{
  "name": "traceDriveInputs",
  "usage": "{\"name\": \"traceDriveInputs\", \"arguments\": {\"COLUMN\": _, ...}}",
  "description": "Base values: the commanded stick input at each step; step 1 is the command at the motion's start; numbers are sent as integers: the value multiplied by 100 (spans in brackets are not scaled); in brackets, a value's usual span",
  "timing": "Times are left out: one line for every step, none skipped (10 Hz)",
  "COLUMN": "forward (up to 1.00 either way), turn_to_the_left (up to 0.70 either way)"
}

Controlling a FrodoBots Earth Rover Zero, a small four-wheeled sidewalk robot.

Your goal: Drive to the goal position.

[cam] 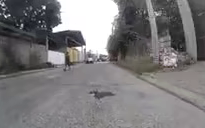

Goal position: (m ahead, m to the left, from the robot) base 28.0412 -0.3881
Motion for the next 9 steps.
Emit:
{"name": "traceDriveInputs", "arguments": {"forward": 100, "turn_to_the_left": 0}}
{"name": "traceDriveInputs", "arguments": {"forward": 100, "turn_to_the_left": 0}}
{"name": "traceDriveInputs", "arguments": {"forward": 100, "turn_to_the_left": 0}}
{"name": "traceDriveInputs", "arguments": {"forward": 100, "turn_to_the_left": 0}}
{"name": "traceDriveInputs", "arguments": {"forward": 100, "turn_to_the_left": 0}}
{"name": "traceDriveInputs", "arguments": {"forward": 100, "turn_to_the_left": 0}}
{"name": "traceDriveInputs", "arguments": {"forward": 100, "turn_to_the_left": 0}}
{"name": "traceDriveInputs", "arguments": {"forward": 100, "turn_to_the_left": 0}}
{"name": "traceDriveInputs", "arguments": {"forward": 100, "turn_to_the_left": 0}}
